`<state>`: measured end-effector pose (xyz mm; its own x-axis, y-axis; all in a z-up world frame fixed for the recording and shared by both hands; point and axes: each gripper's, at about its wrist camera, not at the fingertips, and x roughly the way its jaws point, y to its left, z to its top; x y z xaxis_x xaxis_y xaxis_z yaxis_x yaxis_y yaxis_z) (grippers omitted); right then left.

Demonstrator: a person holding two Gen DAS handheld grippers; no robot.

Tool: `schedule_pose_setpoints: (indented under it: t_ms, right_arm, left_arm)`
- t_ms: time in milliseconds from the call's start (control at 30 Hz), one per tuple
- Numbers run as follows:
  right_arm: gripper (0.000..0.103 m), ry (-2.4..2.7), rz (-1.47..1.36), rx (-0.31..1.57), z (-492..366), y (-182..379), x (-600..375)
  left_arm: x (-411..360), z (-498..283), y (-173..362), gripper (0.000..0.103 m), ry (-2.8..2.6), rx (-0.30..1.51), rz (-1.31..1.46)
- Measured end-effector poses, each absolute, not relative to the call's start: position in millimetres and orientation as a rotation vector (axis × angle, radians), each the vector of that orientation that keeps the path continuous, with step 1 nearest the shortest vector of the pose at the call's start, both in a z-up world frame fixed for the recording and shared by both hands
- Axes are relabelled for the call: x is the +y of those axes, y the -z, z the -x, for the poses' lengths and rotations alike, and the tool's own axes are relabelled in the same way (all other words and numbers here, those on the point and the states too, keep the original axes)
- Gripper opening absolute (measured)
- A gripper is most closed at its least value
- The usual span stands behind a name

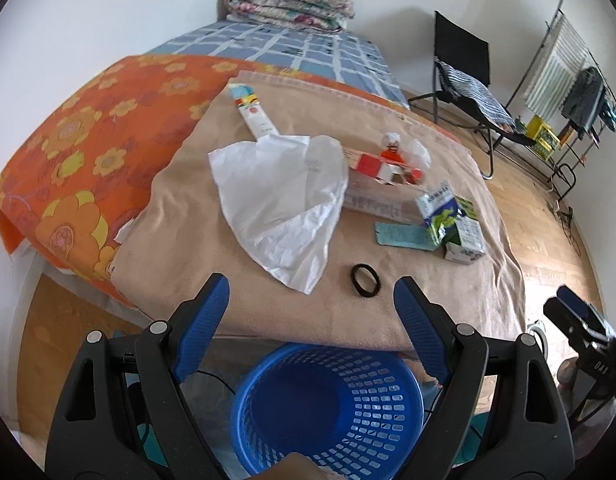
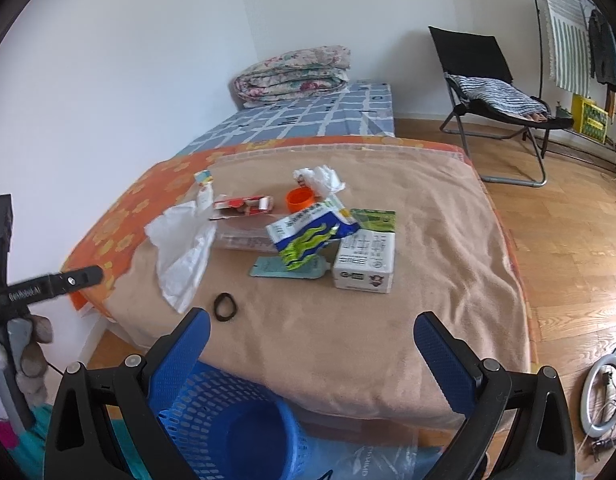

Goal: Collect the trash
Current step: 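Reach the left gripper to the white plastic bag and grasp it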

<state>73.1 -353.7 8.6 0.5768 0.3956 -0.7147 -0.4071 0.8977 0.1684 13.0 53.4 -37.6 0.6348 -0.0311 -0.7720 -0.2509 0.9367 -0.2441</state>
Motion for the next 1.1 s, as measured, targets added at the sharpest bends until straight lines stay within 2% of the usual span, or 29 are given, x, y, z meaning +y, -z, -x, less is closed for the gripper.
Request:
schedule_pose_setpoints:
  t_ms: [467,733,900,1100]
  right_arm:
    - [0.103,-0.431,-0.007,0.901,-134.4,-5.9,-371.4]
    - [0.103,-0.418,0.068,0.89,-165.6,-3.5,-361.9]
    - [0.103,-0.441,-0.007,0.935,-170.2,-0.3,-362.5]
    - [0.103,-0.436,-0.006,0.945,-173.9,4.0,-359.9]
  left_arm:
    - [90.9,-66.6,53.5,0.087,-0.131,0.964,0.436]
    - [132.3,-127.6,40.5,0.087,-0.181,0.886,0.482]
    - [151.8,-173.6,60.1,0.087,-0.188,0.913,0.476]
    - [159.8,-194.9,98.7,0.087,-0.11,1.015,0.59]
